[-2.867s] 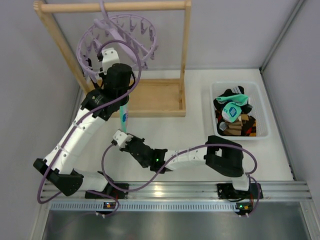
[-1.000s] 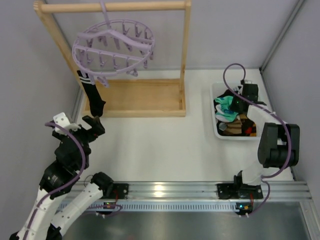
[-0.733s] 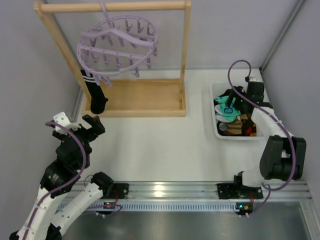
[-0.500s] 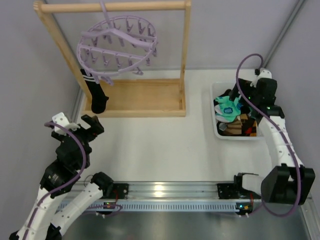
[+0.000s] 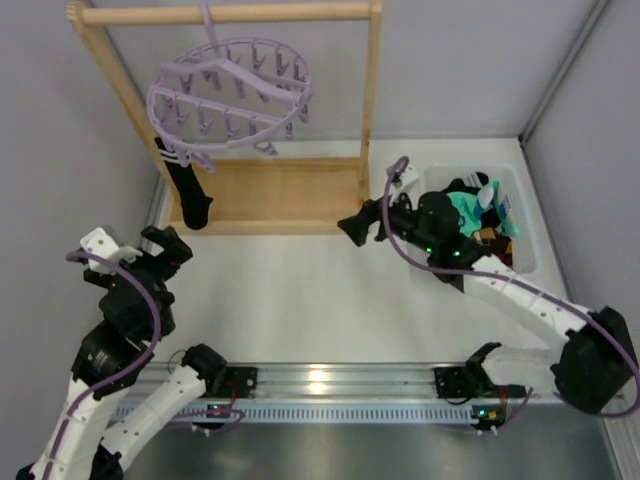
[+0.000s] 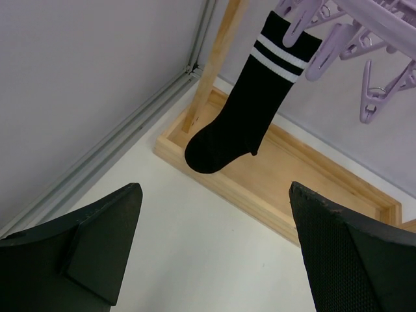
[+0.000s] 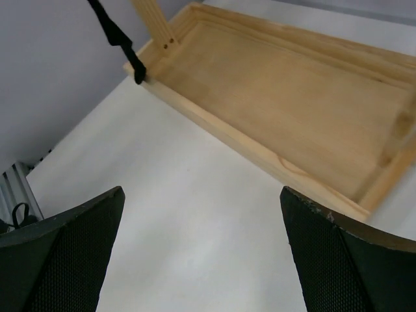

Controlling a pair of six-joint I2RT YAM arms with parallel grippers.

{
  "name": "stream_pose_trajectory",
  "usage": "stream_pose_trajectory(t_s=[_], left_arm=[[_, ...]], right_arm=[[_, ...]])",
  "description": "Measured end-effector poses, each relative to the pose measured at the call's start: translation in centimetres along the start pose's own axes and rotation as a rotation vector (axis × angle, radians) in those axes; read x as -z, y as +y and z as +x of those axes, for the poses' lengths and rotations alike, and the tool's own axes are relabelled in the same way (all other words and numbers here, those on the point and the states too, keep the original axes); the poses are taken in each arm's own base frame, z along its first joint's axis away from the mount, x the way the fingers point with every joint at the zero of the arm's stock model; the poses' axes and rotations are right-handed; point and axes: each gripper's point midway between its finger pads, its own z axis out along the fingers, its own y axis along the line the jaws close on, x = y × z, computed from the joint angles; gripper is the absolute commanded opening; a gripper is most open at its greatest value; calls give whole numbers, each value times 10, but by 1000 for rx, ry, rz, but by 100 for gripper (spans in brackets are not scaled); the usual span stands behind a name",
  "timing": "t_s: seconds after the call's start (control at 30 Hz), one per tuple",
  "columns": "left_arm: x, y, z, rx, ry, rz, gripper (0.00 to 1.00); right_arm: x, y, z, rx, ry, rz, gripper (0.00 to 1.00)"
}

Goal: Remove the socks clipped to the hanger

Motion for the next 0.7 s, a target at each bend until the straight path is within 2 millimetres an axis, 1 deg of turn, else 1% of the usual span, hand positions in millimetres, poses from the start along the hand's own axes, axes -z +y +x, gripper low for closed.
stream_pose_trajectory(t_s=[0.03, 0.1, 0.2, 0.23, 0.27, 0.3, 0.37, 0.5, 0.53, 0.63, 0.7], left_arm=[[0, 1, -1, 3, -3, -5, 98], [0, 3, -2, 5, -9, -17, 98], [-1, 5, -3, 11, -15, -30, 98], [-1, 5, -3, 15, -17, -33, 98], [-1, 6, -3, 18, -18, -36, 98], [-1, 6, -2, 21, -17, -38, 98], [-2, 6, 2, 20, -14, -43, 98], [-6, 7, 17, 0, 7, -51, 98], [-6, 8, 20, -5, 12, -53, 98], [-8, 9, 23, -10, 21, -62, 98], [-10, 10, 24, -8, 24, -68, 98]], right_arm=[[-14, 17, 8, 12, 0, -41, 99], [-42, 41, 22, 45, -8, -91, 99], [-93, 78, 46, 88, -4, -154, 99], [-111, 88, 53, 97, -5, -172, 99], [-126, 95, 56, 103, -13, -185, 99], [-146, 104, 63, 109, -11, -204, 99], [-180, 115, 69, 115, -30, -231, 99], [-234, 124, 76, 128, -64, -270, 98], [-246, 126, 78, 131, -74, -284, 96], [-277, 136, 79, 136, -102, -335, 95], [-297, 146, 75, 145, -135, -377, 95]])
